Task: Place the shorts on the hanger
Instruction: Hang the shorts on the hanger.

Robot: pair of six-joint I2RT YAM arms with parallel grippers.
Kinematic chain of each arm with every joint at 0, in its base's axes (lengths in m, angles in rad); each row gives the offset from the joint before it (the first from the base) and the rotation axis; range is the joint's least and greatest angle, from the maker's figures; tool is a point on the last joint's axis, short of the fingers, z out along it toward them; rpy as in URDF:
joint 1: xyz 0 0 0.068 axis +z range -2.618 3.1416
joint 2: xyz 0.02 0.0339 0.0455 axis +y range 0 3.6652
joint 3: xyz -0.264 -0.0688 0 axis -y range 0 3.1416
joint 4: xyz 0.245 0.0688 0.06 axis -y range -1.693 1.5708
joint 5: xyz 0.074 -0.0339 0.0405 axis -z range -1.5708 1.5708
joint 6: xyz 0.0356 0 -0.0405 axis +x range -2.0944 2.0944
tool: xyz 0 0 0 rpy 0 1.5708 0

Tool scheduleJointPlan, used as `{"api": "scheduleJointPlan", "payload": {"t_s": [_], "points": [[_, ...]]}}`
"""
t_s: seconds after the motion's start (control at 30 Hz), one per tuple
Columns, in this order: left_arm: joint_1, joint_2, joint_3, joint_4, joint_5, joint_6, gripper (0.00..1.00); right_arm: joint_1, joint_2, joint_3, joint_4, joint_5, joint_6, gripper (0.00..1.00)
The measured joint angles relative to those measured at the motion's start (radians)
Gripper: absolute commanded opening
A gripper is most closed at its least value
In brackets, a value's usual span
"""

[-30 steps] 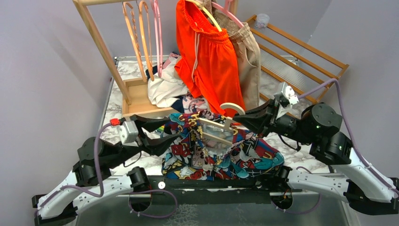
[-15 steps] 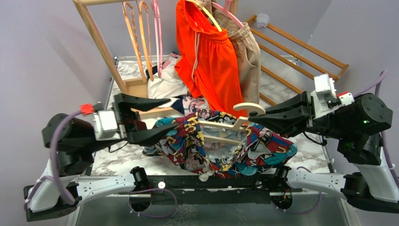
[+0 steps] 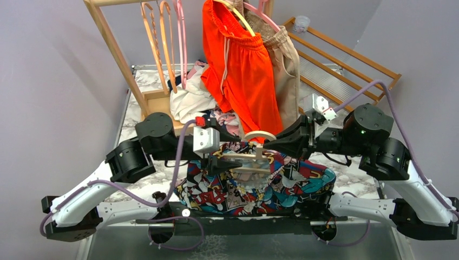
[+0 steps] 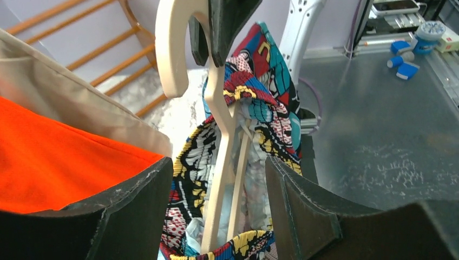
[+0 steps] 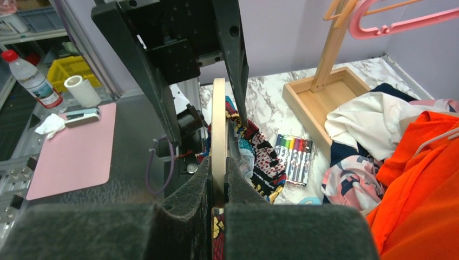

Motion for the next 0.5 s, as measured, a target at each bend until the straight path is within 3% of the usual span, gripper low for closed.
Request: {"api": "scheduleJointPlan", "payload": {"t_s": [0.3,0.4,0.5], "points": [[0.000,0.060,-0.050,-0.055,0.005,0.026,0.64,0.000,0.003,-0.016,-0.008,-0.022,-0.012,0.01],[0.000,0.076,-0.072,-0.063,0.005,0.032,0.60,0.000,0.003,-0.027,-0.007,-0.030,-0.013,0.01],[0.000,0.098,-0.080,-0.065,0.005,0.037,0.49,0.000,0.003,-0.039,-0.005,-0.043,-0.012,0.01]]}}
